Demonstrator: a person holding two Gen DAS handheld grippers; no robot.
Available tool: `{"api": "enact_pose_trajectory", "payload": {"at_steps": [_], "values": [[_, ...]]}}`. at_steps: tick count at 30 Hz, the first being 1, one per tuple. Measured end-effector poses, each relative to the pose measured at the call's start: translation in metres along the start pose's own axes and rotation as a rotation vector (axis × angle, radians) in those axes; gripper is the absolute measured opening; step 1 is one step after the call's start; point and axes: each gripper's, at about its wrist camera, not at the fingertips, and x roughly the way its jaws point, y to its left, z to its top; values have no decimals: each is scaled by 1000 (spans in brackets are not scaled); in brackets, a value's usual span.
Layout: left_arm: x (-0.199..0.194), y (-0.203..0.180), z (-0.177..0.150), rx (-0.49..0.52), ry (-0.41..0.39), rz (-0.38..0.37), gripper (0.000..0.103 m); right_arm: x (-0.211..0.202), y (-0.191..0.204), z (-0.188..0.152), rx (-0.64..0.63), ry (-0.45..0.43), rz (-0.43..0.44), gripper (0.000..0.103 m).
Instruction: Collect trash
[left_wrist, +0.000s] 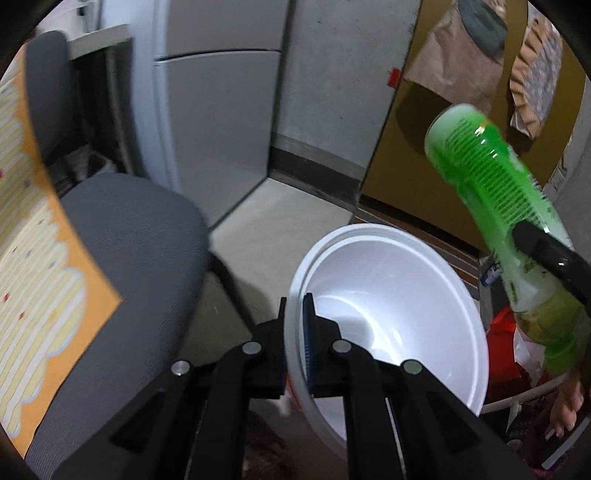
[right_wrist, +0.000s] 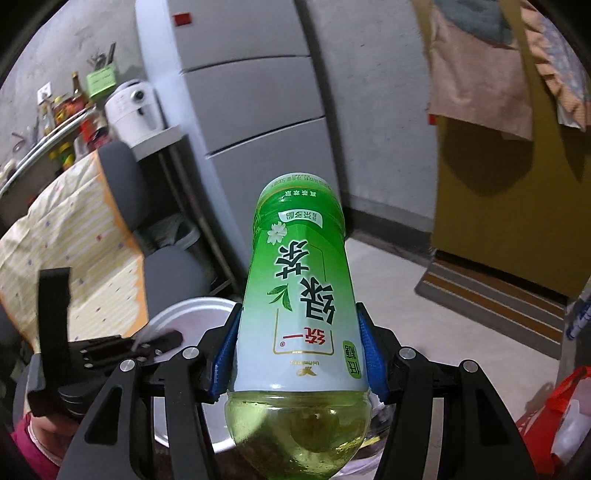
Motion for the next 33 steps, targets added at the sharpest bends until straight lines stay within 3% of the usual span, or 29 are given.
{"api": "enact_pose_trajectory", "payload": {"at_steps": [1, 2, 3, 8, 10, 11, 17, 23, 31, 33], "values": [[8, -5, 4, 2, 11, -6, 43, 1, -3, 0, 3, -4, -10, 59], [12, -7, 6, 2, 18, -13, 59, 2, -6, 0, 9, -7, -21, 59], [14, -8, 7, 4, 10, -23, 67, 4, -9, 0, 12, -6, -34, 59], [9, -5, 8, 12, -21, 14, 67, 21, -18, -5, 27, 42, -43, 61], [1, 3, 5, -5, -38, 35, 67, 29, -18, -7, 37, 70, -47, 72], [-3, 7, 4, -16, -45, 43, 67, 32, -18, -8, 37, 79, -59, 83], [-33, 29, -5, -42, -100, 139, 68, 23, -5, -5, 8, 59, -83, 84], [-73, 49, -26, -89, -138, 213, 72, 13, 37, -6, -82, 99, 22, 85], [-141, 79, -66, -226, -156, 366, 96, -1, 101, -17, -228, 171, 158, 87], [-154, 84, -73, -253, -152, 397, 96, -6, 110, -17, -250, 177, 166, 89]]}}
